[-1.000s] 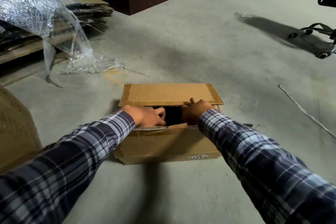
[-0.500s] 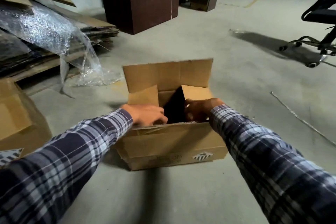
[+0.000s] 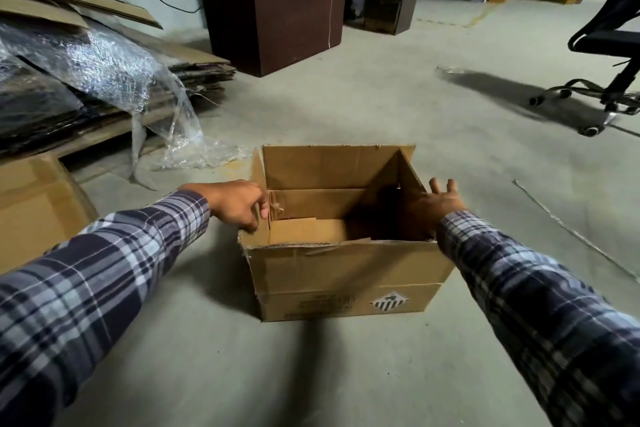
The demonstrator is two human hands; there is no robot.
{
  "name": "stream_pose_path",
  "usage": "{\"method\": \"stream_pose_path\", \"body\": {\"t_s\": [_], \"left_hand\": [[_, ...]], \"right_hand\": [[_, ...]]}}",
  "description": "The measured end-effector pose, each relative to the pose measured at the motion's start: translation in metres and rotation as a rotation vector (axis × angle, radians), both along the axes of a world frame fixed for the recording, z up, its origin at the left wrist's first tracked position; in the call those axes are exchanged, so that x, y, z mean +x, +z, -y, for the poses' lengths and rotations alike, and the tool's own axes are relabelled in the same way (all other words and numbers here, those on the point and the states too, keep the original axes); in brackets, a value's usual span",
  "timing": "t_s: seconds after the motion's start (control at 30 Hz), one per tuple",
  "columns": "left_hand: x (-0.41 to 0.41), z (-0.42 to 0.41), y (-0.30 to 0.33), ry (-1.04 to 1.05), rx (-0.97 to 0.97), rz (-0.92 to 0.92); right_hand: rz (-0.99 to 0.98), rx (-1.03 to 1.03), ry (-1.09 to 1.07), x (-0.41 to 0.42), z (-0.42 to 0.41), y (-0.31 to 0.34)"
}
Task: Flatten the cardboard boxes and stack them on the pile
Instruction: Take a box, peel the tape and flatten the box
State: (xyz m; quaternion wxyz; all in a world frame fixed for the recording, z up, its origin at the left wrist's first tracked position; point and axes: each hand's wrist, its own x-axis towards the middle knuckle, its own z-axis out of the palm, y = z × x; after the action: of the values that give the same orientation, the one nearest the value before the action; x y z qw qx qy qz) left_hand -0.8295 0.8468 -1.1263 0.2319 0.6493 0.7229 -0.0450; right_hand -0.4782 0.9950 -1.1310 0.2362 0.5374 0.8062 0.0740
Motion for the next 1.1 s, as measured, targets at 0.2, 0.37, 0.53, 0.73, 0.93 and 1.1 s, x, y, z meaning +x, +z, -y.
{"method": "stream_pose_path", "body": {"t_s": [0.2,0.37,0.53,0.73,0.93,1.1], "left_hand": [[-0.02,0.011,-0.005,0.046,-0.049,-0.071],[-0.035,0.022,-0.02,0.04,-0.126,-0.152],[-0.02,0.015,-0.023,-0.032,-0.069,-0.117],[0.013,-0.004,-0.001,-0.04,-0.012,-0.021],[-0.003,0.007,0.01,0.193,0.112,0.198],[-0.001,0.014,0.02,0.308,0.284,0.314]], "right_hand": [[-0.082,-0.113,-0.171,0.027,-0.004,0.015],[-0.136,-0.211,-0.294,0.069,-0.032,-0.01],[-0.169,-0.179,-0.26,0.039,-0.001,-0.003],[-0.274,-0.176,-0.05,-0.025,0.002,0.012],[-0.549,-0.355,0.298,-0.116,0.088,0.057],[-0.36,-0.181,0.571,-0.176,0.18,0.027]]}}
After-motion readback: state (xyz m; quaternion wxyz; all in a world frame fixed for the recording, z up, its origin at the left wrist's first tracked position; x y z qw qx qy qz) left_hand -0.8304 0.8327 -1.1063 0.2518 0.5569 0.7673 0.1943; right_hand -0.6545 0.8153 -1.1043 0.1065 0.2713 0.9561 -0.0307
